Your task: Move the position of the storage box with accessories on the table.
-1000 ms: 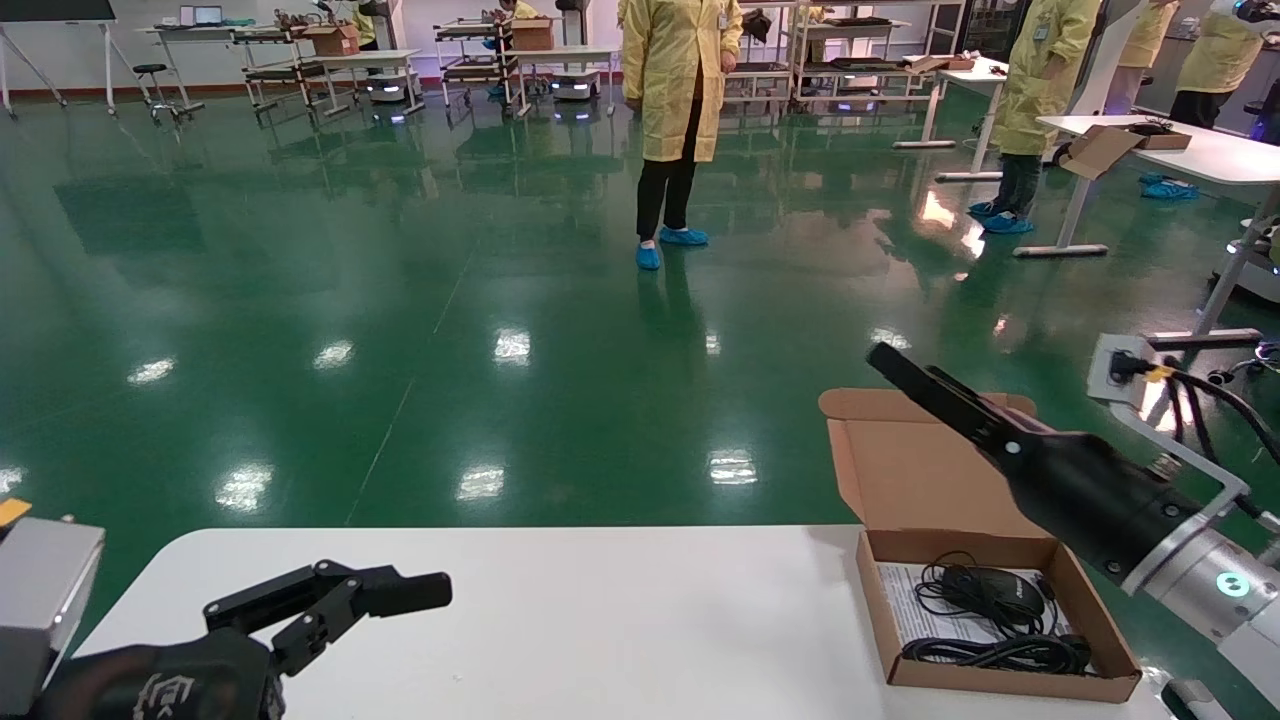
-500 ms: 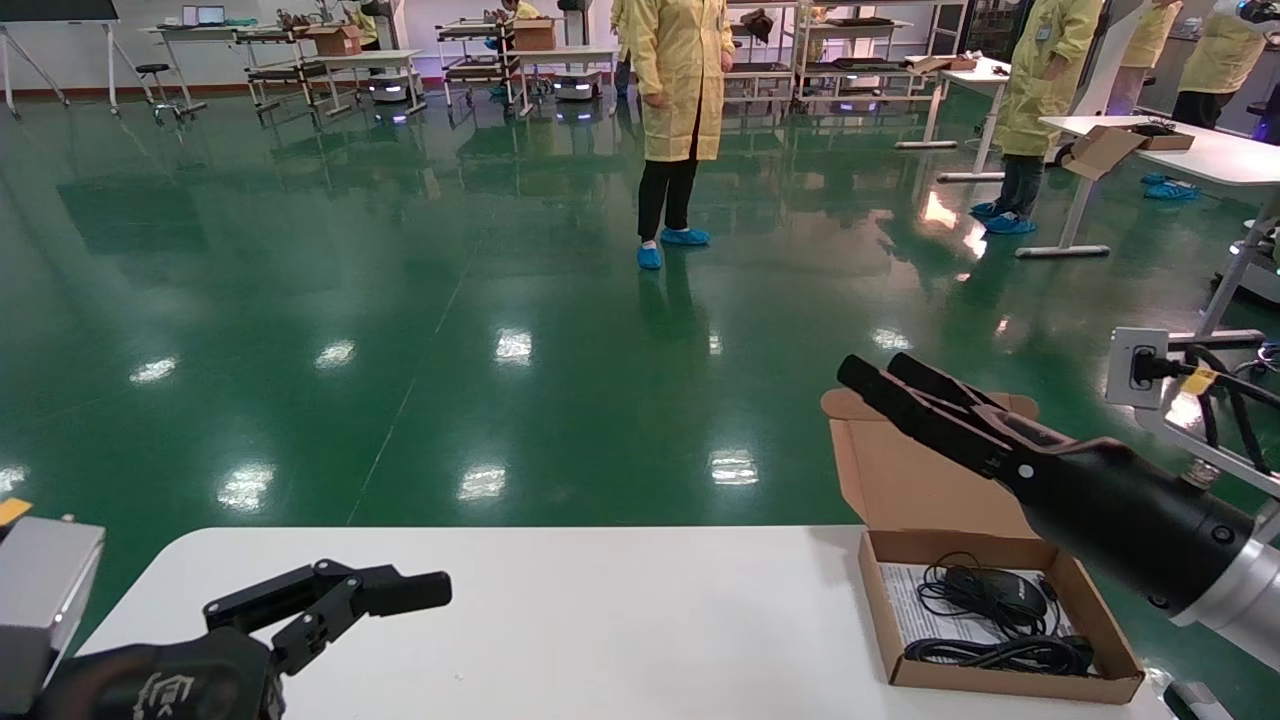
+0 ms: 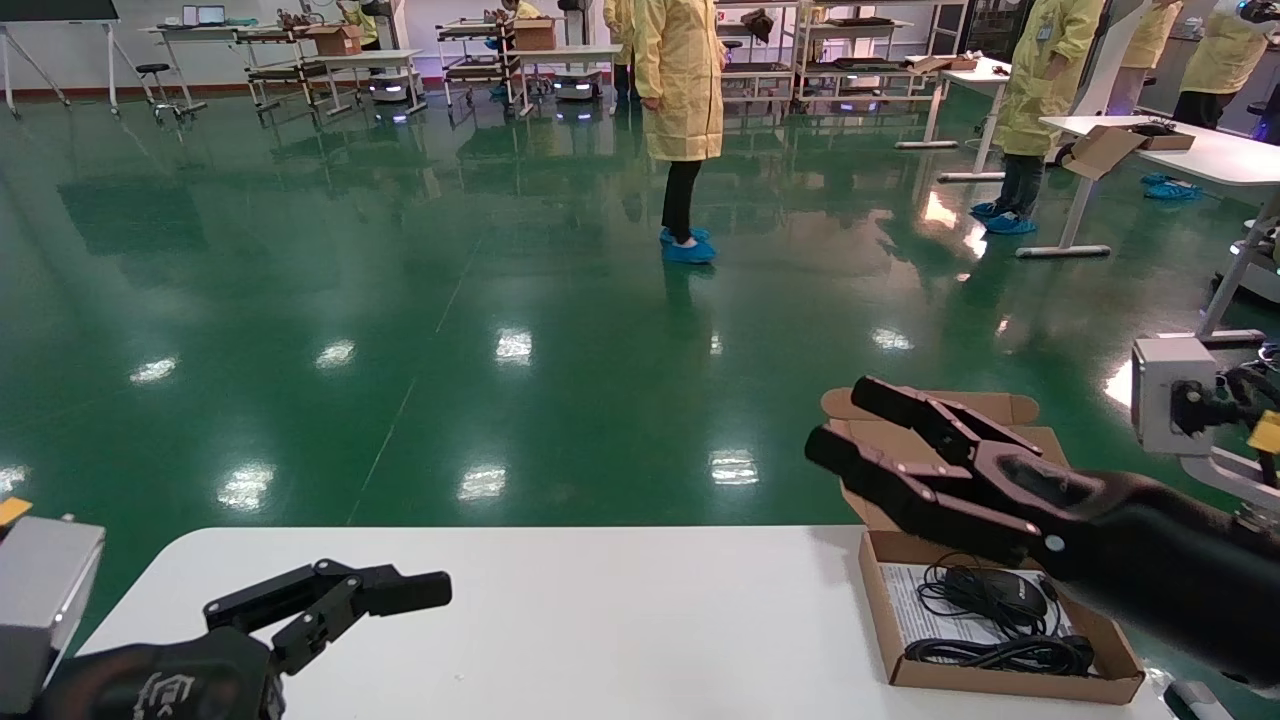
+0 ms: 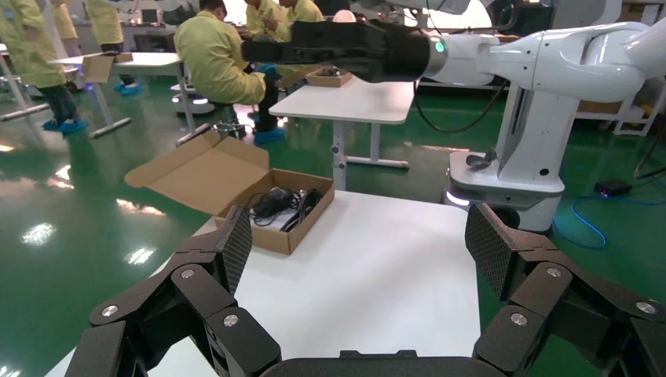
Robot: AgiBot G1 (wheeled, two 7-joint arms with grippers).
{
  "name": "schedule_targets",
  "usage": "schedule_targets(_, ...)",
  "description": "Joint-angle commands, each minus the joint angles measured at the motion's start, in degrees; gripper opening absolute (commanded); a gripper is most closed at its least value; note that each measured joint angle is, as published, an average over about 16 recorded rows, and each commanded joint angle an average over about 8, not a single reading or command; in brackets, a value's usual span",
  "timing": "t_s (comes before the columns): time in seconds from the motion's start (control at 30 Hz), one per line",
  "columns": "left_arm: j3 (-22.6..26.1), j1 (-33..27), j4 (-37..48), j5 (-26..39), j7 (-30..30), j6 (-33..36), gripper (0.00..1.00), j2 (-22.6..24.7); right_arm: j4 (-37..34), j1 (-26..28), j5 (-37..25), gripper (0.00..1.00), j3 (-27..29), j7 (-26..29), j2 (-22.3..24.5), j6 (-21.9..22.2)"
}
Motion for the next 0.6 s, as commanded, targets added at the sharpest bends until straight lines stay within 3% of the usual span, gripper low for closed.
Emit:
schedule_targets(0.03, 0.00, 0.00, 0.00, 0.00, 0.00, 0.00, 1.00, 0.00, 2.15, -0.71, -0.80, 1.00, 0.76, 0.28, 0.78, -0.83)
schedule_targets(0.6, 0.00, 0.00, 0.00, 0.00, 0.00, 0.00, 1.00, 0.00, 20.54, -6.83, -7.67, 1.00, 7.27, 2.68, 7.48, -7.98)
